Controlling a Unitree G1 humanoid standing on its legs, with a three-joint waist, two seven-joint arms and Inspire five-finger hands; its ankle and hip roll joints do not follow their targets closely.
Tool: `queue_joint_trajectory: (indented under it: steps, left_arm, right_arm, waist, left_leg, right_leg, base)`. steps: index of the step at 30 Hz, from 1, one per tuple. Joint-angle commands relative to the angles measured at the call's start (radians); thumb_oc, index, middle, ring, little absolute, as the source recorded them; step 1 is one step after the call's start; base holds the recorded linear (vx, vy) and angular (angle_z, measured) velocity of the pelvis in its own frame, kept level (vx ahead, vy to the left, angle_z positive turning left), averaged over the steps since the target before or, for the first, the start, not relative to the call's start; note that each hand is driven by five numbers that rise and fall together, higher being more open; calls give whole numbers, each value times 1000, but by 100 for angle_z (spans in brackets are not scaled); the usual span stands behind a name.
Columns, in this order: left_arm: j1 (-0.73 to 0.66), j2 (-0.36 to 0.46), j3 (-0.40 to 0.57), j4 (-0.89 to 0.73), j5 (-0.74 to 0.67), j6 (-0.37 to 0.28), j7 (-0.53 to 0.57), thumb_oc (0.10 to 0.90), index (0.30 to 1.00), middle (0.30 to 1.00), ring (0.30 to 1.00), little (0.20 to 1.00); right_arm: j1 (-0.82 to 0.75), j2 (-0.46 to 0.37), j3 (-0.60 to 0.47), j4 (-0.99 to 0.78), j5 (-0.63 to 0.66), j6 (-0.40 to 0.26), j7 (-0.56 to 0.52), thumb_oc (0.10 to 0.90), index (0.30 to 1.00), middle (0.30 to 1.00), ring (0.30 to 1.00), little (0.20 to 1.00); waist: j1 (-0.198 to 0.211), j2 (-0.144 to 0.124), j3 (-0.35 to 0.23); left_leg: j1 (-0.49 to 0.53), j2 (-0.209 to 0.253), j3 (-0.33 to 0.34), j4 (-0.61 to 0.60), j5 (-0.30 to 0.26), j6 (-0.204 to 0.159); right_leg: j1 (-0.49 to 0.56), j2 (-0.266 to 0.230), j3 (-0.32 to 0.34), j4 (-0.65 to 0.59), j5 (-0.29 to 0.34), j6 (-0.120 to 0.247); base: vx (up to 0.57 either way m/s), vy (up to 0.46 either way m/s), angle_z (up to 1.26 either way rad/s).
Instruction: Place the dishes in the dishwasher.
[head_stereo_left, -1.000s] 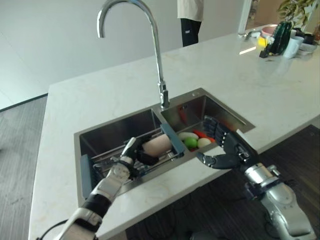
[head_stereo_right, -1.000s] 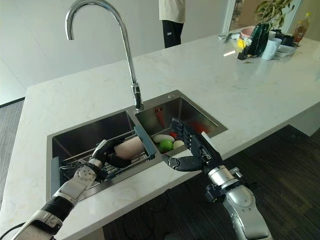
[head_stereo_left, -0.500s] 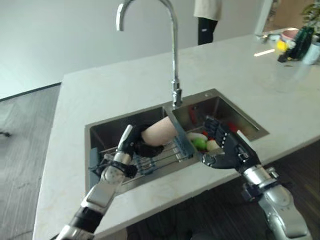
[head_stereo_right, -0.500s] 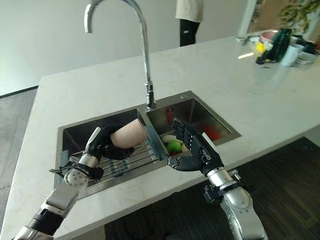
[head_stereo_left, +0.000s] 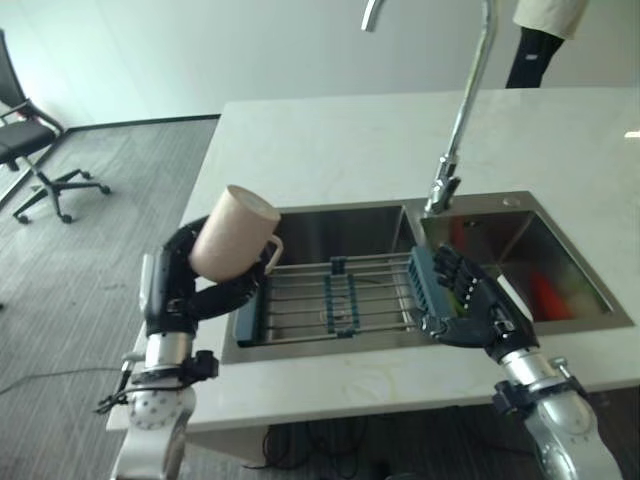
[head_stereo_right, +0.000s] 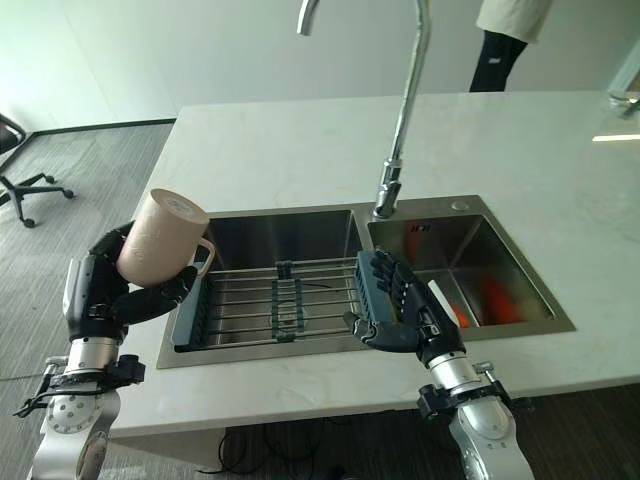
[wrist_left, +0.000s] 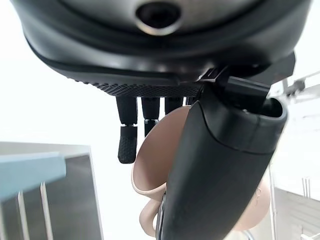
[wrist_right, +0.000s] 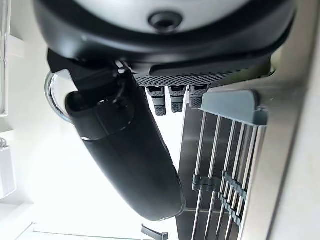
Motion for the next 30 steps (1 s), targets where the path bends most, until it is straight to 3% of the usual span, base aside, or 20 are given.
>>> queue_joint_trajectory:
  steps: [1,5,12,14,16,18,20,21,22,26,27,30]
  left_arm:
    - [-106,31,71,-108,-52,-211,76,400,300,300,300,300]
    - [-69,21,110,-130,-14,-263,125,400,300,300,300,300]
    - [-42,14,154,-159,4,-255,148,400,300,300,300,300]
    - [-31,4,165,-180,-20,-255,127,400,300,300,300,300]
    - [-41,2,158,-188,-50,-264,95,400,300,300,300,300]
    - [-73,2,144,-175,-120,-285,27,400,300,300,300,300]
    - [-107,5,128,-162,-178,-298,-13,400,300,300,300,300]
    - [-129,7,114,-154,-198,-316,-32,400,300,300,300,300]
    - [-143,8,106,-152,-214,-326,-43,400,300,300,300,300]
    - [-167,8,88,-137,-252,-343,-73,400,300,300,300,300]
    - [-165,11,83,-137,-259,-350,-81,400,300,300,300,300]
    - [-155,7,81,-154,-274,-341,-111,400,300,300,300,300]
  right_arm:
    - [-70,2,-86,-152,73,-189,-47,800,900,900,900,900]
    - [-80,5,-85,-161,100,-215,-57,800,900,900,900,900]
    - [-120,-9,-62,-160,134,-230,-47,800,900,900,900,900]
    - [-119,-7,-60,-168,112,-233,-50,800,900,900,900,900]
    - [-115,-15,-68,-170,87,-238,-92,800,900,900,900,900]
    - [-115,-31,-98,-160,72,-261,-152,800,900,900,900,900]
    - [-123,-53,-131,-133,79,-297,-175,800,900,900,900,900]
    - [-133,-68,-153,-106,82,-323,-185,800,900,900,900,900]
    - [-136,-72,-169,-97,76,-331,-193,800,900,900,900,900]
    - [-138,-58,-189,-98,56,-338,-217,800,900,900,900,900]
    - [-136,-44,-195,-105,65,-332,-221,800,900,900,900,900]
    - [-119,-6,-199,-115,61,-333,-219,800,900,900,900,900]
  waist:
    - [0,6,-64]
    - [31,1,-62]
    - [96,-1,-48]
    - [117,5,-36]
    - [115,11,-34]
    - [86,-2,-38]
    - [57,-30,-41]
    - [38,-51,-37]
    - [20,-56,-38]
    - [-5,-31,-40]
    - [-7,-18,-44]
    - [11,-5,-49]
  left_leg:
    - [-25,40,-17,60,-48,-64]
    - [-30,39,-35,60,-37,-72]
    - [-50,41,-77,60,13,-102]
    - [-81,65,-75,60,42,-123]
    - [-115,110,-3,60,57,-138]
    - [-86,167,182,60,54,-138]
    - [-14,159,279,60,27,-130]
    - [46,151,342,62,57,-125]
    - [91,170,389,65,64,-126]
    - [137,194,401,60,-14,-122]
    - [144,207,392,60,-56,-119]
    - [127,189,351,60,-121,-108]
  right_leg:
    - [52,-42,-30,4,-82,94]
    - [58,-47,-50,4,-83,88]
    - [72,-61,-105,4,-85,73]
    - [71,-73,-138,4,-86,71]
    - [74,-89,-187,4,-93,74]
    - [80,-136,-283,4,-93,78]
    - [85,-176,-318,4,-93,83]
    - [81,-212,-348,4,-73,88]
    - [76,-231,-372,4,-56,90]
    - [67,-257,-425,4,-4,105]
    - [55,-275,-437,4,27,120]
    - [49,-326,-468,4,89,147]
  base:
    - [7,-35,23]
    - [3,-57,21]
    - [13,-90,30]
    - [-66,-39,53]
    - [-152,-30,86]
    - [-250,-36,140]
    - [-262,22,240]
    - [-342,153,195]
    - [-285,177,139]
    - [-178,269,152]
    - [-145,301,94]
    - [-135,385,80]
